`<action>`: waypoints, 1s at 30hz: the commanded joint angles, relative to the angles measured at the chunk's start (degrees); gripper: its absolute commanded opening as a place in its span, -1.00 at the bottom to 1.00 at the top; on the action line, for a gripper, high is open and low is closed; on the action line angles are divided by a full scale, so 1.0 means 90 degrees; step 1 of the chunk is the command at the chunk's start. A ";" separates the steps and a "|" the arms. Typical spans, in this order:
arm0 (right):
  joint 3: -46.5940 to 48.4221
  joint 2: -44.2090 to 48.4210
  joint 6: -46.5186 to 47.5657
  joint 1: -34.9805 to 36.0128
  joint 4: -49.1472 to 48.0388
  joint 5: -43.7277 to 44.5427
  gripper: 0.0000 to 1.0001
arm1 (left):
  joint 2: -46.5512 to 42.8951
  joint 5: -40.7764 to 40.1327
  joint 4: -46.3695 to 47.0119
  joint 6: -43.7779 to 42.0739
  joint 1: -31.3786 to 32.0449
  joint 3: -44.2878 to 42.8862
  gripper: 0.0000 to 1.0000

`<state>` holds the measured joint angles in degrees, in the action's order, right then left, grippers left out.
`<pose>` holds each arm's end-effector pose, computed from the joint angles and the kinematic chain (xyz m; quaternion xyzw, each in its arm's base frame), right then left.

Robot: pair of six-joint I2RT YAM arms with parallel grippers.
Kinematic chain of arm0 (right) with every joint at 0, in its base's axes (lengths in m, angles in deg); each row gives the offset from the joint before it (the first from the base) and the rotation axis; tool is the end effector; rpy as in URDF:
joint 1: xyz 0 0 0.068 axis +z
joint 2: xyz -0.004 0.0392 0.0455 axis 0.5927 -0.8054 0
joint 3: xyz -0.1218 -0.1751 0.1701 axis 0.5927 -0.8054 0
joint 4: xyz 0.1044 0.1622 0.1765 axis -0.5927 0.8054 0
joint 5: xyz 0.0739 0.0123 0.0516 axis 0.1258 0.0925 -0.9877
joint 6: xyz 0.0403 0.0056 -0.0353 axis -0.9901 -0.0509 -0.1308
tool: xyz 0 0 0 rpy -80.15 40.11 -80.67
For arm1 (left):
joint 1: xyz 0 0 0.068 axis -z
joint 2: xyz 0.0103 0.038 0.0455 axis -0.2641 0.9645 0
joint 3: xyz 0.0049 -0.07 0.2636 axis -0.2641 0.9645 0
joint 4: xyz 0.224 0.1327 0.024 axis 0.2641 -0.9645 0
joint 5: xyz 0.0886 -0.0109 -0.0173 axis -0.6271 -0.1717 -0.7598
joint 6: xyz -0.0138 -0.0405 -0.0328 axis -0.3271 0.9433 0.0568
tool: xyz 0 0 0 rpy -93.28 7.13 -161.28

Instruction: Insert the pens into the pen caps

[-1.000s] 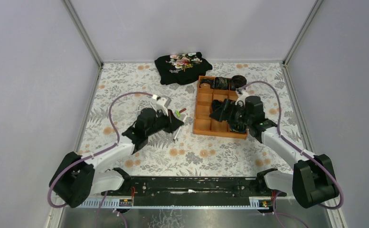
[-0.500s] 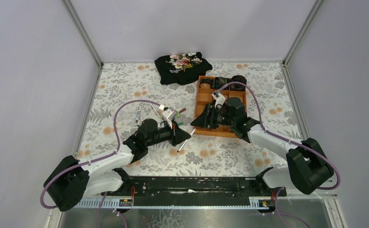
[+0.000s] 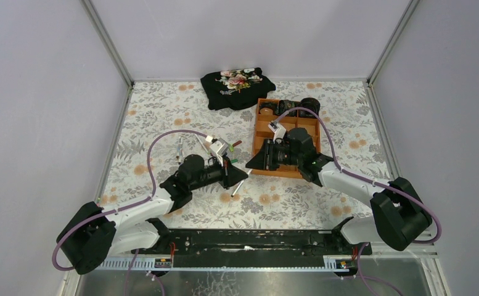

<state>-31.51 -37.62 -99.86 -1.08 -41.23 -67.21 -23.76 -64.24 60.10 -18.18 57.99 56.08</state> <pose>0.2260 0.1843 0.2325 -0.1008 0.7900 0.5418 0.2688 0.1611 -0.1657 0.2116 0.2341 0.7406 -0.4558 0.4346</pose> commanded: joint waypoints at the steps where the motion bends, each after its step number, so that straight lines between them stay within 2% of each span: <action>1: 0.0142 0.0131 0.0108 0.0095 -0.0121 -0.0098 -0.59 | -0.0114 -0.0174 0.0579 0.0091 0.0031 0.0089 -1.00; 5: 0.0160 0.0138 0.0119 0.0114 -0.0120 -0.0087 -0.99 | -0.0106 -0.0148 0.0598 0.0137 0.0024 0.0134 -0.99; 6: 0.0161 0.0153 0.0110 0.0115 -0.0129 -0.0064 -1.00 | -0.0102 -0.0133 0.0599 0.0154 0.0024 0.0149 -0.80; 7: 0.0161 0.0172 0.0102 0.0115 -0.0137 -0.0052 -1.00 | -0.0090 -0.0110 0.0599 0.0159 0.0029 0.0172 -0.50; 8: 0.0170 0.0196 0.0097 0.0110 -0.0156 -0.0042 -1.00 | -0.0073 -0.0102 0.0606 0.0169 0.0029 0.0207 -0.34; 11: 0.0193 0.0278 0.0071 0.0115 -0.0215 -0.0036 -1.00 | -0.0027 -0.0084 0.0569 0.0152 0.0025 0.0307 -0.11; 14: 0.0255 0.0326 0.0068 0.0115 -0.0211 -0.0058 -1.00 | 0.0006 -0.0045 0.0489 0.0150 0.0038 0.0388 -0.07; 16: 0.0277 0.0322 0.0068 0.0114 -0.0225 -0.0088 -1.00 | 0.0010 -0.0002 0.0434 0.0150 0.0039 0.0410 -0.09; 19: 0.0278 0.0300 -0.0006 0.0115 -0.0332 -0.0151 -1.00 | 0.0004 0.0019 0.0333 0.0117 0.0062 0.0401 -0.25; 21: 0.0281 0.0274 -0.0058 0.0115 -0.0426 -0.0195 -1.00 | -0.0005 -0.0005 0.0285 0.0111 0.0072 0.0382 -0.55; 25: 0.0286 0.0226 -0.0207 0.0115 -0.0618 -0.0236 -1.00 | -0.0024 -0.0045 0.0300 0.0190 0.0074 0.0386 -0.96; 28: 0.0337 0.0160 -0.0140 0.0115 -0.0695 -0.0281 -0.98 | -0.0238 -0.0312 0.0159 0.0323 0.0077 0.0332 -1.00; 29: 0.0380 0.0145 -0.0041 0.0115 -0.0620 -0.0197 -0.86 | -0.0356 -0.0530 -0.0013 0.0380 0.0068 0.0269 -1.00; 30: 0.0445 0.0128 0.0114 0.0115 -0.0434 -0.0060 -0.63 | -0.0500 -0.0817 -0.0291 0.0406 0.0065 0.0133 -1.00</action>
<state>-31.42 -36.55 -100.27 -0.67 -42.59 -67.05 -24.79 -64.41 61.69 -15.97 58.82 59.29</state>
